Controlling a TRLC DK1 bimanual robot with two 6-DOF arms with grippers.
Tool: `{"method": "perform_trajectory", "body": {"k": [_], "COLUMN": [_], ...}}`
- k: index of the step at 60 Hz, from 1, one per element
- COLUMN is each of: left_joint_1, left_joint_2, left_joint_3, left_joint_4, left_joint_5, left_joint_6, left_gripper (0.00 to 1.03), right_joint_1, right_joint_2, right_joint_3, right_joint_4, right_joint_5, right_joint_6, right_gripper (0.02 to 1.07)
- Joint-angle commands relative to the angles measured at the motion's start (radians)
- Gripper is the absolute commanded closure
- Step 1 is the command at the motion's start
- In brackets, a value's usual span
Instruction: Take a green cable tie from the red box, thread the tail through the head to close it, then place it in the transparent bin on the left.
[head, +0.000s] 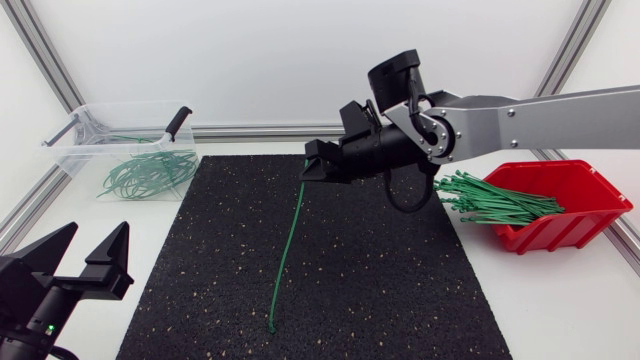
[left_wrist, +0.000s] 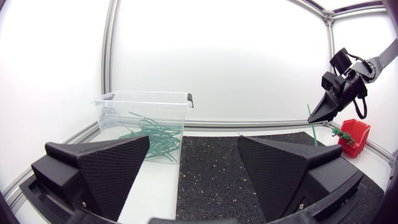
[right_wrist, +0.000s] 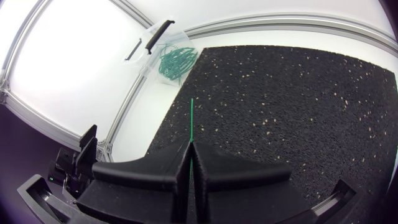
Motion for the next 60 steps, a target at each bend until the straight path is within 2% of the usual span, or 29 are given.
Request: {"method": "perform_trajectory", "body": {"k": [1, 9, 11, 12, 13, 16, 18, 20, 22, 28, 40, 49, 55, 60], "left_joint_1": [-0.008, -0.008, -0.008, -0.008, -0.008, -0.008, -0.008, -0.008, -0.008, -0.008, -0.008, -0.008, -0.003, -0.003], "left_joint_2": [0.006, 0.006, 0.006, 0.006, 0.006, 0.006, 0.006, 0.006, 0.006, 0.006, 0.006, 0.006, 0.006, 0.006], "left_joint_3": [-0.038, -0.036, -0.036, -0.036, -0.038, -0.036, -0.038, -0.036, -0.036, -0.036, -0.038, -0.036, -0.036, -0.036], "left_joint_4": [-0.028, -0.028, -0.028, -0.028, -0.028, -0.028, -0.028, -0.028, -0.028, -0.028, -0.028, -0.028, -0.028, -0.028], "left_joint_5": [0.005, 0.005, 0.005, 0.005, 0.005, 0.005, 0.005, 0.005, 0.005, 0.005, 0.005, 0.005, 0.005, 0.005], "left_joint_6": [0.008, 0.009, 0.009, 0.009, 0.009, 0.009, 0.009, 0.009, 0.009, 0.009, 0.009, 0.009, 0.009, 0.009], "left_gripper": [0.04, 0.04, 0.04, 0.04, 0.04, 0.04, 0.04, 0.04, 0.04, 0.04, 0.04, 0.04, 0.04, 0.04], "right_joint_1": [-0.032, -0.075, -0.08, -0.081, -0.081, -0.081, -0.081, -0.078, -0.072, -0.05, -0.012, 0.097, 0.154, 0.186], "right_joint_2": [-0.023, -0.072, -0.092, -0.105, -0.106, -0.132, -0.146, -0.161, -0.174, -0.198, -0.198, -0.152, -0.118, -0.054], "right_joint_3": [-0.06, -0.126, -0.149, -0.159, -0.161, -0.181, -0.185, -0.184, -0.179, -0.15, -0.017, 0.103, 0.164, 0.263], "right_joint_4": [0.018, 0.023, 0.024, 0.026, 0.026, 0.024, 0.013, -0.02, -0.05, -0.132, -0.327, -0.521, -0.606, -0.74], "right_joint_5": [0.003, 0.043, 0.058, 0.066, 0.067, 0.086, 0.106, 0.143, 0.173, 0.25, 0.228, 0.254, 0.256, 0.258], "right_joint_6": [-0.054, -0.167, -0.202, -0.213, -0.215, -0.252, -0.276, -0.327, -0.371, -0.521, -0.692, -0.879, -0.974, -1.057], "right_gripper": [1.01, 0.89, 0.81, 0.74, 0.72, 0.46, 0.32, 0.22, 0.18, 0.11, 0.09, 0.08, 0.08, 0.08]}}
